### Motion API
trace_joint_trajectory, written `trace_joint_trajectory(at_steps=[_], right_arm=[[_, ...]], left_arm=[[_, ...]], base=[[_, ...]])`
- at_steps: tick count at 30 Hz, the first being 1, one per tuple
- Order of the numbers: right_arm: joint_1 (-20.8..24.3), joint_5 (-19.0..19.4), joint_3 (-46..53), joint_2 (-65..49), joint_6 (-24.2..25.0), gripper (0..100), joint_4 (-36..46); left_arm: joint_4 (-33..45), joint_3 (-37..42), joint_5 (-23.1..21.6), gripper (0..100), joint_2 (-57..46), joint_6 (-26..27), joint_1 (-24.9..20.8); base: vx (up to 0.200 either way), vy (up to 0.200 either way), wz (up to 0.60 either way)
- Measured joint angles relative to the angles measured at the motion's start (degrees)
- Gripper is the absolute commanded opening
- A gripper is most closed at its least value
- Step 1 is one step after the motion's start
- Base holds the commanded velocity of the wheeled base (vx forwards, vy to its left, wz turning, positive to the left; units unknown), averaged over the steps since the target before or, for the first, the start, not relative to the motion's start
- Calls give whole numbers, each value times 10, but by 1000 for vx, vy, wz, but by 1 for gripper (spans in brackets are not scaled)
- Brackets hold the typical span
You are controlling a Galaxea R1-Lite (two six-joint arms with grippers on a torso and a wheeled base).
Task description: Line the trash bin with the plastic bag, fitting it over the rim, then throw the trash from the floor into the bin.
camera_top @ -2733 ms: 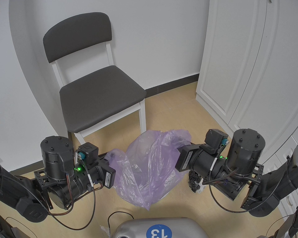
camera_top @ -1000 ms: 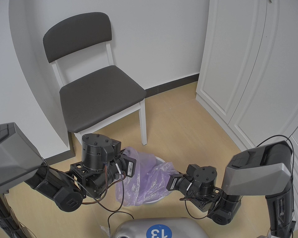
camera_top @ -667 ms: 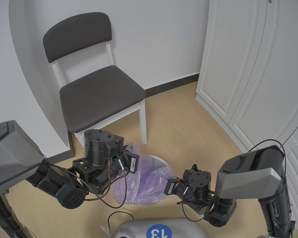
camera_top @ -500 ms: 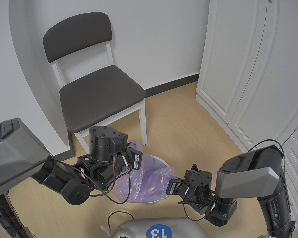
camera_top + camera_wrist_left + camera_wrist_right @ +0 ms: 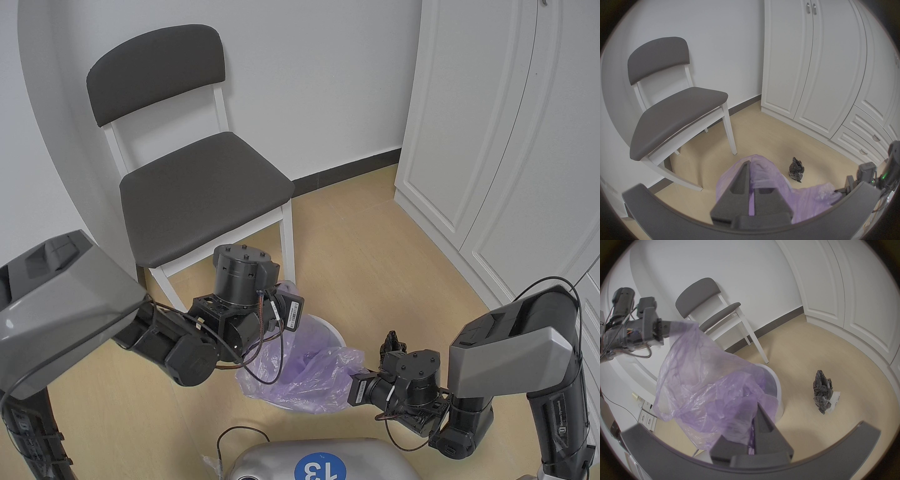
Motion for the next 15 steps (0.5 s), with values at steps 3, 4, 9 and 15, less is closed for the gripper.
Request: trace_joint_trajectory(at_steps=[3, 4, 9, 15], right_arm=[[-3, 0, 0, 0, 0, 0, 0], [-4, 0, -1, 0, 0, 0, 0], [-10, 1, -7, 0, -1, 0, 0], [-17, 1, -16, 3, -1, 0, 0]], left_arm=[[5, -18, 0, 0, 19, 0, 11], [7, -25, 0, 0, 26, 0, 15], [11, -51, 0, 0, 64, 0, 43], [7, -79, -2, 0, 108, -10, 68]], base=[[0, 0, 0], [0, 0, 0], [0, 0, 0], [0, 0, 0]])
